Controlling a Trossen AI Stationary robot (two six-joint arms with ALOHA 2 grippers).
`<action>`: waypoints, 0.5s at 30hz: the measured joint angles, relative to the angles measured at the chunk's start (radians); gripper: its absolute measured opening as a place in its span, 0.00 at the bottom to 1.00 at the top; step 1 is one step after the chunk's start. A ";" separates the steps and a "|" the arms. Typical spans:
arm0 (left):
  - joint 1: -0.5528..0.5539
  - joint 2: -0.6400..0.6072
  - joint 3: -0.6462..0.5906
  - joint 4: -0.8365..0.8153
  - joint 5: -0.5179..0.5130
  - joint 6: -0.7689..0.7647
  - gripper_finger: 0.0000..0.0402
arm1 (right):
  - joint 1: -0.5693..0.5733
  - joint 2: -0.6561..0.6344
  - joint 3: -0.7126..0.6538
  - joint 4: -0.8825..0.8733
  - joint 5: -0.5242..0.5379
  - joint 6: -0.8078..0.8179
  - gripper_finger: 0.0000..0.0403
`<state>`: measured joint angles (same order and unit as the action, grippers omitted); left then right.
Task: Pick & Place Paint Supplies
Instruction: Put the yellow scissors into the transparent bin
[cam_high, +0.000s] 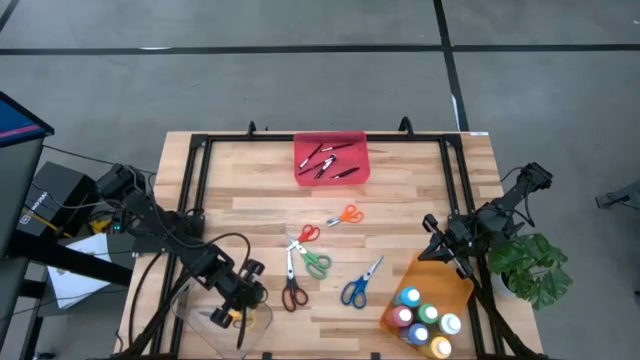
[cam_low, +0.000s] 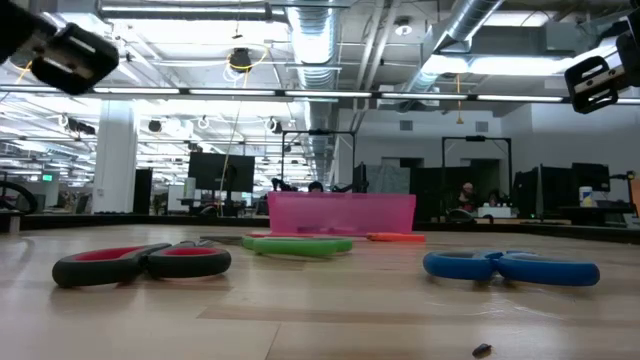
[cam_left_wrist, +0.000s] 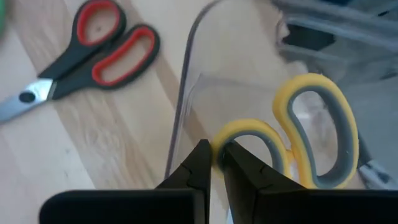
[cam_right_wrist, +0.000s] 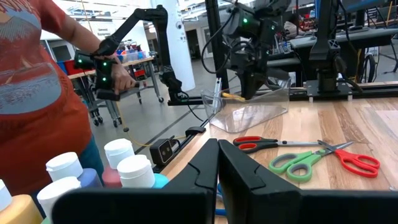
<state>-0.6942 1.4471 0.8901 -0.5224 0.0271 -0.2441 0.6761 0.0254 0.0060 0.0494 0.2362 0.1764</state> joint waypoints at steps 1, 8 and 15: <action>0.002 0.000 -0.008 0.001 -0.002 0.000 0.05 | 0.000 0.000 0.000 0.000 0.000 0.000 0.02; 0.005 0.000 -0.054 0.028 -0.004 0.000 0.05 | 0.000 0.000 0.000 0.000 0.000 0.000 0.02; 0.005 0.000 -0.069 0.063 -0.020 0.000 0.06 | 0.000 0.000 0.000 0.000 0.000 0.000 0.02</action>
<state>-0.6895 1.4471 0.8211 -0.4595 0.0067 -0.2440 0.6762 0.0254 0.0059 0.0494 0.2359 0.1764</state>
